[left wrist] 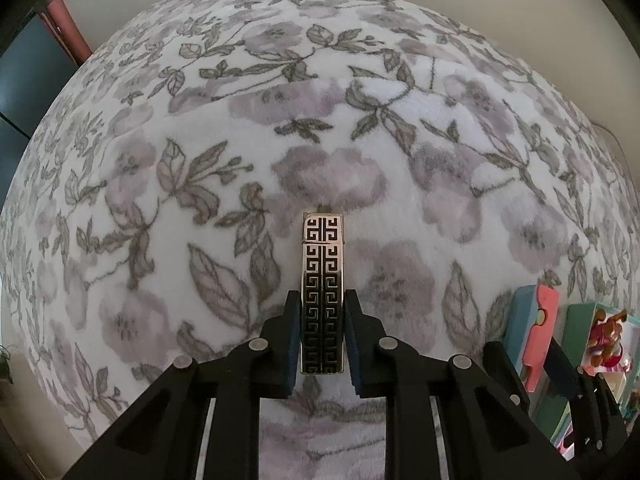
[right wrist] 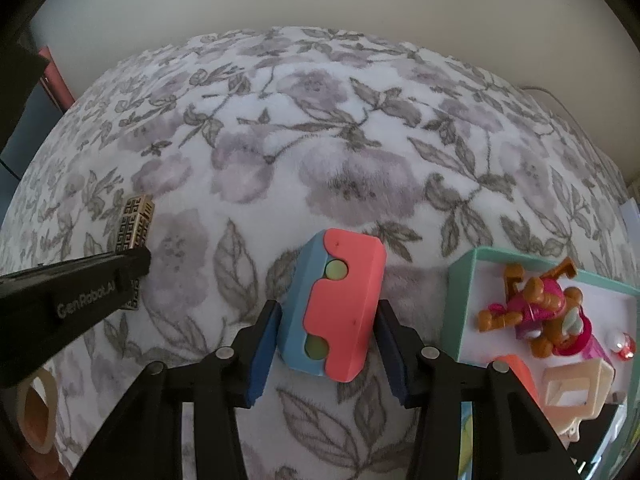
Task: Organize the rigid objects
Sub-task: 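Grasp the pink-blue toy block with the right tool while the left tool grasps the metal bar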
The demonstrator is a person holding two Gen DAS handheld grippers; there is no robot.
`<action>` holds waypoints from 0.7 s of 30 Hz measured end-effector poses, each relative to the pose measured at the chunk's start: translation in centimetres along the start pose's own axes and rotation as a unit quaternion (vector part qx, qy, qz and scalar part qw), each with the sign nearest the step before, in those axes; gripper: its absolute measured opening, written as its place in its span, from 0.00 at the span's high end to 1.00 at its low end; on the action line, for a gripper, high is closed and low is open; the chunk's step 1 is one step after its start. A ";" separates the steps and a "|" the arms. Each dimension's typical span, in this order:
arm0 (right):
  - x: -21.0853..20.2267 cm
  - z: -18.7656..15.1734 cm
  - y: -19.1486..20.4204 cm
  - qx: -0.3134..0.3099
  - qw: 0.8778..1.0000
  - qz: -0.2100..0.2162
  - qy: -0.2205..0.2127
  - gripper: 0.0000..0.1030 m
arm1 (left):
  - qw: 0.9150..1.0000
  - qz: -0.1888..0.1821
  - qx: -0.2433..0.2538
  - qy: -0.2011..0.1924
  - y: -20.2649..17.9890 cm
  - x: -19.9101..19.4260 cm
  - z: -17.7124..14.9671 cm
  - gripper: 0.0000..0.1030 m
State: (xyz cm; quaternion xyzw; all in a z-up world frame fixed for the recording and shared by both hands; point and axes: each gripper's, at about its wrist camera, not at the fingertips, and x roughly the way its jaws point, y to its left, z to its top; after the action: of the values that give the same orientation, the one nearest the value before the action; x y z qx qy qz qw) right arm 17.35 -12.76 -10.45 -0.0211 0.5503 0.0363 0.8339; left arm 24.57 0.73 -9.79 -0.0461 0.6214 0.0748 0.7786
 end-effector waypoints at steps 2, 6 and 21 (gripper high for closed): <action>-0.1 -0.3 0.0 0.002 1.000 -0.002 0.004 0.52 | 1.000 0.001 0.001 0.001 -0.2 -0.1 -0.5 0.79; -0.4 -0.9 -0.3 0.016 1.000 0.006 0.014 0.52 | 1.000 -0.002 -0.001 0.006 -0.3 -0.2 -1.4 0.79; -5.2 -3.7 -3.1 0.065 0.997 0.043 0.010 0.58 | 0.999 -0.031 -0.017 -0.028 0.0 -6.3 -7.1 0.79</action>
State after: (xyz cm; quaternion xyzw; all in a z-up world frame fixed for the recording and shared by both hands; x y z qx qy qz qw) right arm 12.23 -16.27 -7.12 0.0568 0.5605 0.0358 0.8254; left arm 16.40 -0.76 -5.22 -0.0769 0.5964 0.0621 0.7966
